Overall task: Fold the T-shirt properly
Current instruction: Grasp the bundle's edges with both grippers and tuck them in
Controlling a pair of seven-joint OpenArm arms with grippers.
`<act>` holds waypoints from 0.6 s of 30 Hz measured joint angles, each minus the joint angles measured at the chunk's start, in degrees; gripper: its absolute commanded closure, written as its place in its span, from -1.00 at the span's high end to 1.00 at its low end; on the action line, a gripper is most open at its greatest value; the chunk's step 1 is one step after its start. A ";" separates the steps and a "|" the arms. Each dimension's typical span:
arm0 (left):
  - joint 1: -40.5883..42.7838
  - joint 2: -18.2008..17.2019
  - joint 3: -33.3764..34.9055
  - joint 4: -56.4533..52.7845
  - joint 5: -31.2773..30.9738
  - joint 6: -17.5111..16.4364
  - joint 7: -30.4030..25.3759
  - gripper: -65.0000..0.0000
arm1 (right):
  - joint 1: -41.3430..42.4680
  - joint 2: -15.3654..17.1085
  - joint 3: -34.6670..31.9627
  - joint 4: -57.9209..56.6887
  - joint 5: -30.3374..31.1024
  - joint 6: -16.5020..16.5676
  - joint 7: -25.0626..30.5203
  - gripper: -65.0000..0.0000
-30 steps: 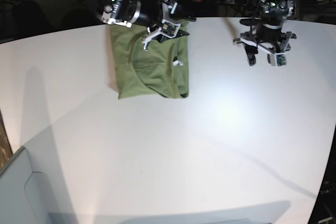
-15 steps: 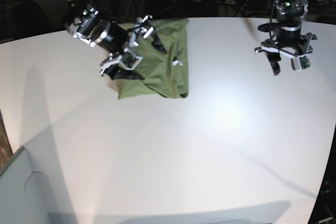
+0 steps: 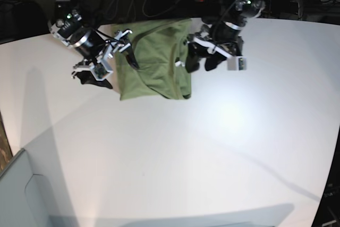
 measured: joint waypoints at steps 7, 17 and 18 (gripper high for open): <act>-1.31 0.13 3.91 -7.28 0.33 0.44 -0.59 0.07 | -0.28 0.00 -0.02 -0.07 0.02 -0.02 0.11 0.63; -1.07 0.11 4.15 -9.57 -0.24 0.37 -0.17 0.07 | -0.33 0.00 -0.02 -0.07 0.00 0.00 0.07 0.63; -1.07 0.02 4.46 -9.57 -0.17 0.37 -0.17 0.07 | -0.33 0.02 -0.02 -0.07 0.00 -0.02 0.11 0.63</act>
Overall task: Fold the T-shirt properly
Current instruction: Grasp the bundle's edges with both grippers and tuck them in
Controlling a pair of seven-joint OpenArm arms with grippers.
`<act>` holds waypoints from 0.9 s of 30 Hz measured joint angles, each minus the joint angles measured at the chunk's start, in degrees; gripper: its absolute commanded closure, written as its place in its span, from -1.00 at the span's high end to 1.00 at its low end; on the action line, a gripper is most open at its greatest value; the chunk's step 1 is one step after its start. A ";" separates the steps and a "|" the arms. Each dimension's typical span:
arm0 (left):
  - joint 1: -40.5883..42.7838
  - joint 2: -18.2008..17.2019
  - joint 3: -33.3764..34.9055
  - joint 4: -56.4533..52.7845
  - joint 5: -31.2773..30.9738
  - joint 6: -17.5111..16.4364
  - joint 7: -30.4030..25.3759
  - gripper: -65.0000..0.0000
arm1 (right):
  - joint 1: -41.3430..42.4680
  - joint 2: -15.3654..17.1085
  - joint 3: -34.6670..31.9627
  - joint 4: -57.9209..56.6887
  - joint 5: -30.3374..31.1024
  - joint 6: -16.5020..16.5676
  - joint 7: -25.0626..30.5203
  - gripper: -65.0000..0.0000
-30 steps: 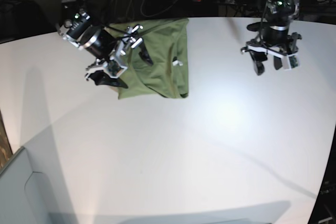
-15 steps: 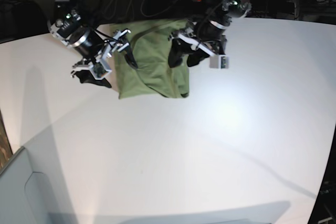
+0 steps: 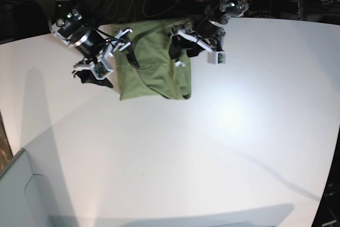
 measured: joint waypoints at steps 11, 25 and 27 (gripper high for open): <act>-1.14 -1.16 4.35 -4.94 -0.24 -0.13 -0.68 0.06 | -0.39 0.13 -0.11 0.00 0.00 0.00 0.00 0.63; -1.11 -1.95 4.28 -1.99 -0.46 -0.17 -0.63 -0.62 | -0.92 0.13 -0.11 0.00 -0.02 0.00 -0.04 0.63; -1.11 -1.95 4.28 -2.03 -0.44 -0.17 -0.66 -0.70 | -0.92 0.13 -0.11 0.00 -0.02 0.00 -0.02 0.63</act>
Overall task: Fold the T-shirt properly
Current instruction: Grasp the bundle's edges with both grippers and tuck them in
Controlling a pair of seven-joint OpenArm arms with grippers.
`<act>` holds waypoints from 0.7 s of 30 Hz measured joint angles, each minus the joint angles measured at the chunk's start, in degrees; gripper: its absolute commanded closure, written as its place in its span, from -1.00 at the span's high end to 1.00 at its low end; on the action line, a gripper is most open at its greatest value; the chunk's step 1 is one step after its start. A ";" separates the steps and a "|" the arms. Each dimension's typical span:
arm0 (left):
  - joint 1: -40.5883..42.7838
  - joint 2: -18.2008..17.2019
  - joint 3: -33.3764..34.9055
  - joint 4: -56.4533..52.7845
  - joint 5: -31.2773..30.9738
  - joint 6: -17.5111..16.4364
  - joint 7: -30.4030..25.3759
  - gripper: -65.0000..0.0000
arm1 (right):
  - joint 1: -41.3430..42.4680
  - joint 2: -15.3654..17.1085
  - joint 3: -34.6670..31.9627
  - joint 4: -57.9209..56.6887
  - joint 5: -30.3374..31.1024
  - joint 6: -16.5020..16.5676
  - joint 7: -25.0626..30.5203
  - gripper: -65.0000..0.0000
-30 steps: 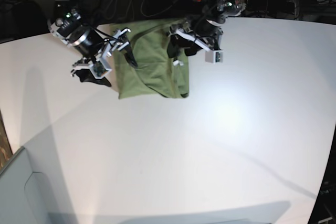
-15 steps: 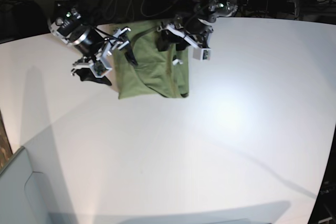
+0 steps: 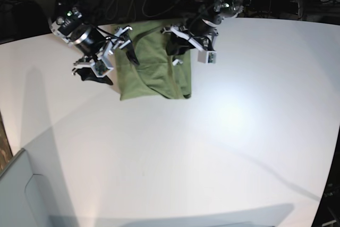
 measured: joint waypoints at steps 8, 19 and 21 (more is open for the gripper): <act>0.07 -1.62 0.00 0.46 -0.07 0.02 0.02 -1.00 | 0.17 0.00 0.00 0.00 -0.02 0.00 0.00 0.63; 2.36 -1.44 -3.96 5.66 -0.04 0.02 0.02 -1.00 | 0.35 0.00 0.00 0.00 -0.02 0.02 -0.02 0.63; 2.23 -1.40 -4.90 6.10 -0.11 0.02 -0.02 -1.00 | 0.37 -0.02 0.00 0.00 0.00 0.00 0.00 0.63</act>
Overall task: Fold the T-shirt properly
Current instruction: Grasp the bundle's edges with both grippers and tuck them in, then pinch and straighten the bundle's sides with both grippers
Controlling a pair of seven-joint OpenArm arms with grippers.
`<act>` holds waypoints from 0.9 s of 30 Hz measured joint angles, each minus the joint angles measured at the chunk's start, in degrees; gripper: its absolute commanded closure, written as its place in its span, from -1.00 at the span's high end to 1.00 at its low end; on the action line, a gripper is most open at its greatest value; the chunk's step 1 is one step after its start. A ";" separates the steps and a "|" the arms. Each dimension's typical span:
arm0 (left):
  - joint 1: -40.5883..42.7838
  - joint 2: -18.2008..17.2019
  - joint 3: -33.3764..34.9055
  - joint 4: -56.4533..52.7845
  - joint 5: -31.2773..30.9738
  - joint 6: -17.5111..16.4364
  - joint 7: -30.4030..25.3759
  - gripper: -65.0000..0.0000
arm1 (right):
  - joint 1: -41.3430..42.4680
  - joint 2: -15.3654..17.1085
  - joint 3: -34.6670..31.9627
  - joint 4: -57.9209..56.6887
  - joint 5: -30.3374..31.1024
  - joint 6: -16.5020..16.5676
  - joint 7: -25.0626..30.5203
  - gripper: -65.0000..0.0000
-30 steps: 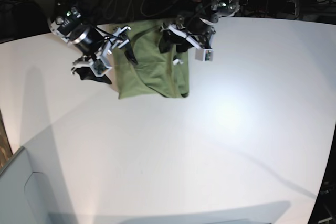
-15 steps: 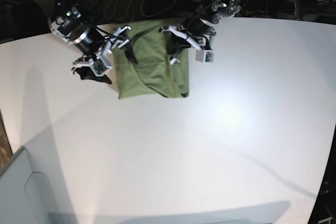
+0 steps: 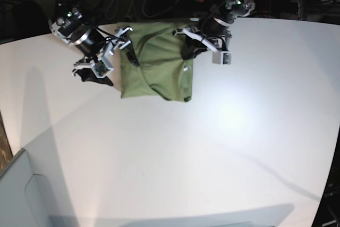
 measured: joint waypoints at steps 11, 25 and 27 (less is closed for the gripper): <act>-0.17 0.09 -0.74 -3.08 0.39 0.00 -0.11 -1.00 | 0.24 -0.17 -0.24 0.00 0.00 0.00 -0.02 0.62; -0.48 0.07 -4.22 -7.69 0.15 -0.24 -0.44 -1.00 | 4.17 -0.48 -0.37 -3.30 0.07 0.04 0.13 -0.70; -0.48 0.07 -4.28 -7.69 0.11 -0.24 -0.37 -1.00 | 4.79 -0.46 -0.37 -4.81 0.07 0.02 0.09 -1.00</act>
